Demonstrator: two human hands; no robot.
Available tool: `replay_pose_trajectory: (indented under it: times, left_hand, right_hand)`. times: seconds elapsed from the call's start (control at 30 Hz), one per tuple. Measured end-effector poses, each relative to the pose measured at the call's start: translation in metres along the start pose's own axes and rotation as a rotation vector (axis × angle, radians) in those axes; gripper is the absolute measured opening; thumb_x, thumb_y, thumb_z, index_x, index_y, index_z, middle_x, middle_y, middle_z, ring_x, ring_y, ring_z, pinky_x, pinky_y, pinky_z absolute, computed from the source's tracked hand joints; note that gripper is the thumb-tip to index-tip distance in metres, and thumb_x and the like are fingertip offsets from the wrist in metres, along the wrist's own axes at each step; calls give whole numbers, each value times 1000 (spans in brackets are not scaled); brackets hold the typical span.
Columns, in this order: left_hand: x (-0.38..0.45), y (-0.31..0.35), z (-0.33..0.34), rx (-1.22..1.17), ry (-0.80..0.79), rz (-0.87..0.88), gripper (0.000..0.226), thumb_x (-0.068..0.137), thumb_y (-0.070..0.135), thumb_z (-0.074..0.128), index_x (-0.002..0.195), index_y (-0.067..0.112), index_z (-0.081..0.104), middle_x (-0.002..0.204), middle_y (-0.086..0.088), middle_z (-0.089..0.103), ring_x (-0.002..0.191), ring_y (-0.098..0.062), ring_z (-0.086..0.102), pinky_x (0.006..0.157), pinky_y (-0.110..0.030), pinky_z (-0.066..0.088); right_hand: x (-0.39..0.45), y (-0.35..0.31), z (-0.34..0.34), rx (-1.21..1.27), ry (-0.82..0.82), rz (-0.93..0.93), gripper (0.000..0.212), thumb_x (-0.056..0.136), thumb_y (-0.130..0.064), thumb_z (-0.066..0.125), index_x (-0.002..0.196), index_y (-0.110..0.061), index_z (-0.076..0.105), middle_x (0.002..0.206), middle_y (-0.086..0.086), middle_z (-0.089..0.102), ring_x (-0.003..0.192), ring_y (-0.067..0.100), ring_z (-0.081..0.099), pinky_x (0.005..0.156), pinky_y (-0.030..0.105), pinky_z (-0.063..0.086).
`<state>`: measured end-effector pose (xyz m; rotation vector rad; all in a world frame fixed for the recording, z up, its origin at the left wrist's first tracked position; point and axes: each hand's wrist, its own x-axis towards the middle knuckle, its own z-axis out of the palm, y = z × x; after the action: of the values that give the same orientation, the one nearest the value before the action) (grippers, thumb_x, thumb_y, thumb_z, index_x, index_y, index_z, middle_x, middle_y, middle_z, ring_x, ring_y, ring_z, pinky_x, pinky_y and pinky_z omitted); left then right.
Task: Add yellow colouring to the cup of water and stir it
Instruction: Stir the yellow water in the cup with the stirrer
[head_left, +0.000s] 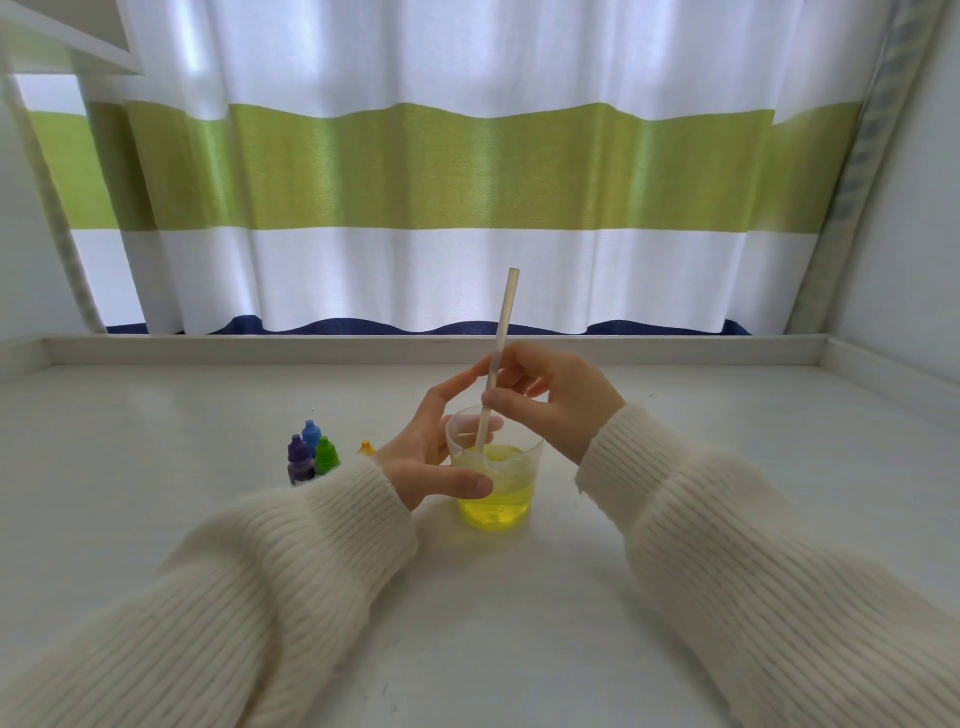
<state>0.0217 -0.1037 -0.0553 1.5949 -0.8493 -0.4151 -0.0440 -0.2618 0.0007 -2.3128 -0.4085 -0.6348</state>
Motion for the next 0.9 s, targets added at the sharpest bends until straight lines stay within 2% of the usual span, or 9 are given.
replay_pose_trajectory:
  times: [0.1,0.23,0.43,0.6,0.8,0.9]
  left_hand:
    - [0,1,1,-7,24,-17,95,51,6,80,106,69,34,108,18,62,106,-2,55,80,-25,48]
    - [-2,1,1,-21,31,-33,94,49,6,77,110,59,30,107,16,63,103,-3,57,79,-24,49]
    - [-3,3,3,-36,52,-38,93,51,4,76,109,60,30,113,12,56,107,-5,53,82,-27,48]
    - [-3,2,2,-41,43,-39,92,48,7,78,107,62,33,112,13,59,106,-3,54,80,-25,50]
    - [-2,-2,0,-11,35,-38,91,53,5,78,100,69,35,103,24,62,101,3,56,75,-22,51]
    - [-2,-1,0,-9,38,-38,92,50,7,79,103,68,34,106,20,61,101,-1,57,77,-24,51]
  right_hand:
    - [1,2,0,-33,10,-5,17,82,-24,62,87,-38,53,73,-20,57,71,-3,56,71,13,44]
    - [1,7,-2,-101,24,-3,15,83,-24,60,92,-35,54,74,-20,56,72,-4,55,67,9,41]
    - [1,10,-5,-181,62,20,15,82,-26,57,90,-37,51,74,-15,59,72,2,58,73,24,51]
    - [0,9,-5,-141,60,62,12,77,-27,55,85,-36,53,73,-9,60,71,8,59,74,31,54]
    - [-2,2,-4,-13,32,79,12,77,-21,59,83,-31,59,74,-5,61,74,11,59,76,30,53]
    - [-3,-1,-4,56,1,82,13,77,-17,61,87,-25,62,74,-4,62,76,13,61,76,28,52]
